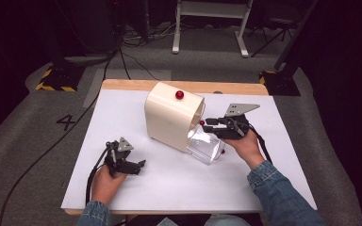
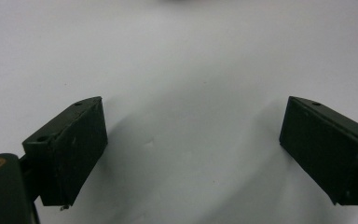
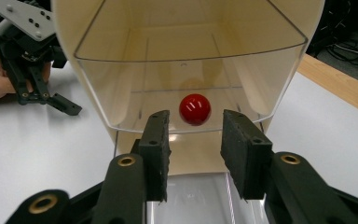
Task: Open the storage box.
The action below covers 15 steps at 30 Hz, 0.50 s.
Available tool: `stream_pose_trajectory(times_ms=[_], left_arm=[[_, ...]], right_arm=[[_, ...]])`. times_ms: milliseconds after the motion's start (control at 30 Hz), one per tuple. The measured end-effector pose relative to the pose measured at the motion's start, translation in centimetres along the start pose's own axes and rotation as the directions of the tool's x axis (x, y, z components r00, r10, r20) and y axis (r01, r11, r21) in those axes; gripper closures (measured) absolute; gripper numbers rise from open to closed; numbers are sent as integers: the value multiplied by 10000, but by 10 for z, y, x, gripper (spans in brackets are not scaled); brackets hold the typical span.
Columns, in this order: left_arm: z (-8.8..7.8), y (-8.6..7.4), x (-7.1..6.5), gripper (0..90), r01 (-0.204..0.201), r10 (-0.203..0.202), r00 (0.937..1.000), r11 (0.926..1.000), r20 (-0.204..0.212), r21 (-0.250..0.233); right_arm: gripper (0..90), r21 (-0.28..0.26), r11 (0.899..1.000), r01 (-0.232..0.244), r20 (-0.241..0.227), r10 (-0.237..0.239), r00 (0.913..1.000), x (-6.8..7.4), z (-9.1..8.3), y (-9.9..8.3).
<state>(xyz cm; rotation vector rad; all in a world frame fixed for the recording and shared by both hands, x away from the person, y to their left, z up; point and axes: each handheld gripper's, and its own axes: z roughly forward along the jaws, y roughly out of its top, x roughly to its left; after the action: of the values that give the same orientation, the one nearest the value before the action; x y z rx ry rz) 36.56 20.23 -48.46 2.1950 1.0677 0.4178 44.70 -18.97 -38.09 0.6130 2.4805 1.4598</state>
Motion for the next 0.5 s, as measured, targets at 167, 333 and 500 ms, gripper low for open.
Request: stream_pose_trajectory(times_ms=[167,333,500], left_arm=[[0,0,0,77,17,-17,10000,10000,32,-3],[0,0,0,77,15,-15,10000,10000,33,-2],[0,0,1,75,43,-43,10000,10000,61,2]], right_arm=[[673,-8,10000,-27,-94,27,10000,-2,6,0],[730,-100,9999,117,-100,-118,9999,0,9,1],[743,-154,9997,180,-116,-182,9998,0,8,1]])
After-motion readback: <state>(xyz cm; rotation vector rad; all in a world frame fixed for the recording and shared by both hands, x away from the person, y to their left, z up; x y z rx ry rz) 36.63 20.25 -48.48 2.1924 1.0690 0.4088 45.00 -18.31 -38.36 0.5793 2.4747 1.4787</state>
